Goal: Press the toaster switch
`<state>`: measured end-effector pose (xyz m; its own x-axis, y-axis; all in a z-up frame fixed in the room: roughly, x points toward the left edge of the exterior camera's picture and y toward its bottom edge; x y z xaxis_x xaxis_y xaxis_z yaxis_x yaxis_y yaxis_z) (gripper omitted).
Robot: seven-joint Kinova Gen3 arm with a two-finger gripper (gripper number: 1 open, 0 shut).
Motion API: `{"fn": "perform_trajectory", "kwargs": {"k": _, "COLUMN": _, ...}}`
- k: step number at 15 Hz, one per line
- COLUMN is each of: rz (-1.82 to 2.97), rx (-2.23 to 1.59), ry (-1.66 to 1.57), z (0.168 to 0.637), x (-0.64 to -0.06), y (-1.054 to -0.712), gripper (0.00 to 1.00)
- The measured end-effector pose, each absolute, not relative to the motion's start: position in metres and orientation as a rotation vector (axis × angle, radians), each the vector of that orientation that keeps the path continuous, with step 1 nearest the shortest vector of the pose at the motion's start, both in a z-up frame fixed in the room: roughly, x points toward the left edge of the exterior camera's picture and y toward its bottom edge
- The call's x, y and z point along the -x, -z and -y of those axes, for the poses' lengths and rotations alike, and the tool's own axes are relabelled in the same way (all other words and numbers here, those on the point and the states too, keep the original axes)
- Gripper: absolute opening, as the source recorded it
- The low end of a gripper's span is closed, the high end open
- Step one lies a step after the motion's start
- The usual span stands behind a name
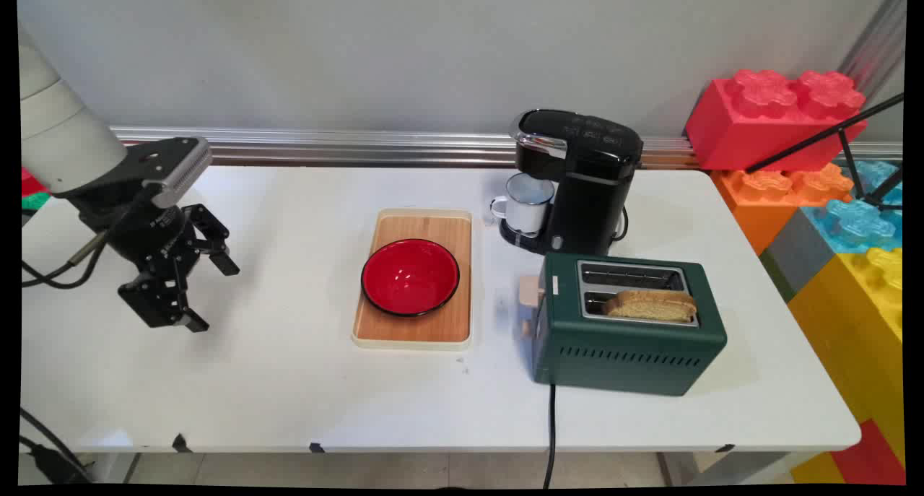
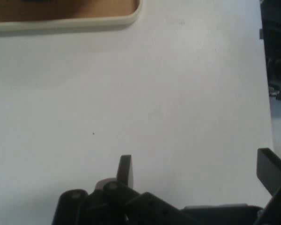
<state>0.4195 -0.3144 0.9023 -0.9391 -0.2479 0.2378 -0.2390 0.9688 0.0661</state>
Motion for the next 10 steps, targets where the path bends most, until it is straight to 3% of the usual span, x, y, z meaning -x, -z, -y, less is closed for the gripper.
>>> {"fn": "perform_trajectory", "kwargs": {"k": 6, "rz": 2.799, "rx": -0.374, "ry": 0.041, "z": 0.315, "x": -0.411, "y": -0.906, "gripper": 1.00}}
{"fn": "perform_trajectory", "kwargs": {"k": 10, "rz": 2.595, "rx": -0.374, "ry": -0.009, "z": 0.324, "x": -0.386, "y": -0.928, "gripper": 1.00}}
